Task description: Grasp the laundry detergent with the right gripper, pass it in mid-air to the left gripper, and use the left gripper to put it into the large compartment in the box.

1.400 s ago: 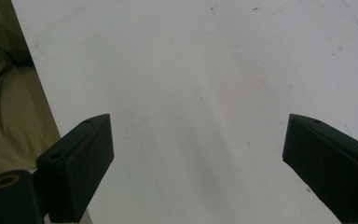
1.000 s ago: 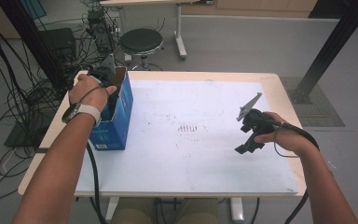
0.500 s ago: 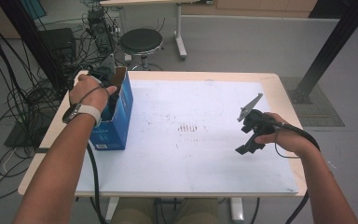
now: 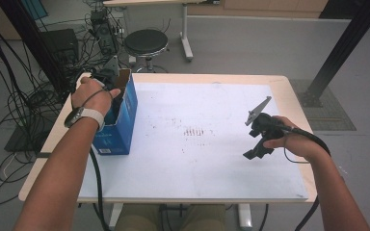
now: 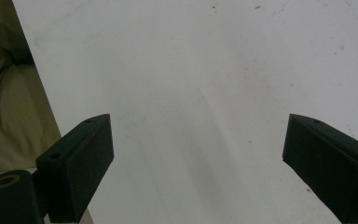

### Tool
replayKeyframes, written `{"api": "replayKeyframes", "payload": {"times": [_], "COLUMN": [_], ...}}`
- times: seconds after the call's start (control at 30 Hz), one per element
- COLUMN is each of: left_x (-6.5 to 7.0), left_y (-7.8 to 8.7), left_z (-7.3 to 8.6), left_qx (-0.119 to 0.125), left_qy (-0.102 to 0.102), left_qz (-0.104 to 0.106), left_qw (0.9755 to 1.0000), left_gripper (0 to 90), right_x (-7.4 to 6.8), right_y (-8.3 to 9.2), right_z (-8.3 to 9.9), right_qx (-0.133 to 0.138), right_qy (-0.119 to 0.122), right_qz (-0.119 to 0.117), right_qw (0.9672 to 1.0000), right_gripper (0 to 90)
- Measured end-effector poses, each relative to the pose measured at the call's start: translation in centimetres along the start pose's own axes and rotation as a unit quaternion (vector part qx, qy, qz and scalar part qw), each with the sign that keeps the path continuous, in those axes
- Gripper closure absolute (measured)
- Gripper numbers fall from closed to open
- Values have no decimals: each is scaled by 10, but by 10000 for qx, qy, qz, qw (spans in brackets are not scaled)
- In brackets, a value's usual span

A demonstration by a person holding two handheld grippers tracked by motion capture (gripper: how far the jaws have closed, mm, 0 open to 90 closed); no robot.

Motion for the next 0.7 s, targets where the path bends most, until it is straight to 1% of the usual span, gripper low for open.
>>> {"api": "replayKeyframes", "payload": {"times": [0.17,0.2,0.37,0.4,0.6,0.67,0.7], "left_x": [0,-1,1,0,0,1,1], "left_y": [0,0,0,0,1,1,1], "left_z": [0,0,0,0,0,0,0], "left_qx": [10,21,36,43,50,60,54], "left_qy": [0,-50,-12,-66,-77,-34,-65], "left_qz": [5,2,-4,-1,-6,-1,-24], "left_qw": [10000,10000,10000,10000,10000,10000,10000], "left_gripper": [370,370,370,370,370,369,369], "right_x": [0,0,0,0,-1,-1,-1], "right_y": [-1,-1,-2,-2,-2,-1,-1], "right_z": [0,0,0,0,0,1,1], "right_qx": [-9,-16,-22,-24,-19,-24,-25], "right_qy": [-5,-6,-2,-19,-22,-25,-26], "right_qz": [-12,-12,-10,-11,-12,-14,-13], "right_qw": [10000,10000,10000,10000,10000,10000,10000], "right_gripper": [86,86,86,86,86,86,86]}}
Point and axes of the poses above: each handheld gripper's, and its own axes: y roughly backward along the jaws, z roughly out of its underside, x roughly to its right, the point moved 2 cm from there along -y, roughly forward along the jaws, and after that the axes turned 2 degrees about -z, right-handed, at the moved point
